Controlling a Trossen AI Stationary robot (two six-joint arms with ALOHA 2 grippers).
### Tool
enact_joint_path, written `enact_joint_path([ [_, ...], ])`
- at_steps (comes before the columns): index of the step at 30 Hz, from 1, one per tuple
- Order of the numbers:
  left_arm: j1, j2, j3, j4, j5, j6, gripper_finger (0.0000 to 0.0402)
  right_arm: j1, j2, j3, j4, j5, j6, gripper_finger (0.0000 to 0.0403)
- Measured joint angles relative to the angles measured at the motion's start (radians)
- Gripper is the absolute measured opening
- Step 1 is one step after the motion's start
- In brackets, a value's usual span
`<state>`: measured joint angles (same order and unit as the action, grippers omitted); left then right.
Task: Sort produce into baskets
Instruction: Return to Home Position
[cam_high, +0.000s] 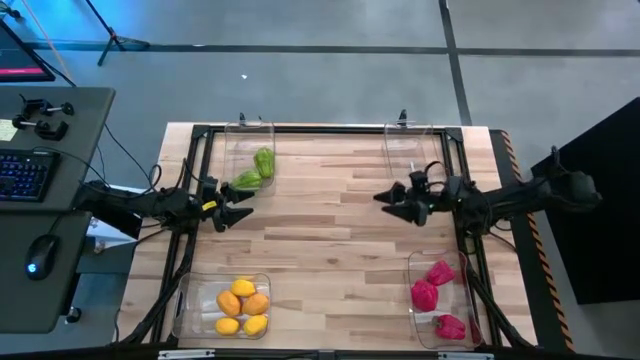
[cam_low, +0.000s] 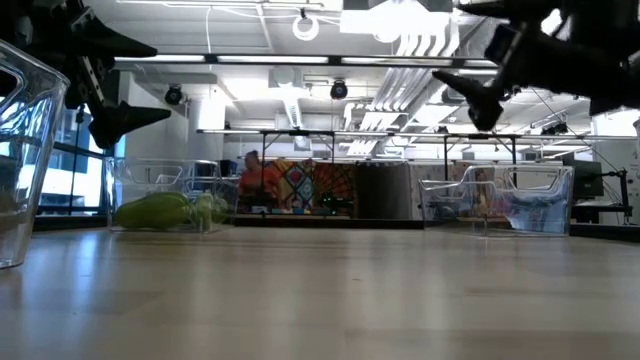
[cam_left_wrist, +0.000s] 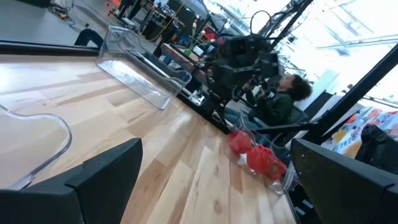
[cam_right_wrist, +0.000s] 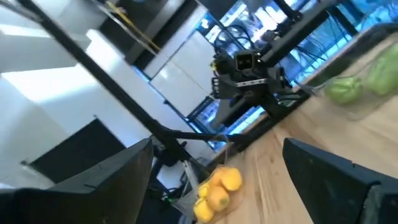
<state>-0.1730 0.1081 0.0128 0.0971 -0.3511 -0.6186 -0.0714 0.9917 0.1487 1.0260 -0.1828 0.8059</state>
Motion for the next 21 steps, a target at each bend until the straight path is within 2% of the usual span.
enact_joint_path([
  [3,0.000,0.000,0.000,0.000,0.000,0.002,0.0395,-0.097,-0.035,-0.078,0.107,-0.129,-0.007,0.0349],
  [6,0.000,0.000,0.000,0.000,0.000,0.000,0.0395,-0.141,-0.071,-0.139,0.156,-0.170,-0.086,0.0349],
  [14,0.001,0.006,0.001,-0.001,0.003,0.002,0.0395,-0.151,-0.137,-0.139,-0.105,-0.137,-0.330,0.0349],
  [21,0.001,0.006,0.001,-0.003,0.006,0.002,0.0395,-0.150,-0.135,-0.139,-0.351,-0.109,-0.354,0.0349],
])
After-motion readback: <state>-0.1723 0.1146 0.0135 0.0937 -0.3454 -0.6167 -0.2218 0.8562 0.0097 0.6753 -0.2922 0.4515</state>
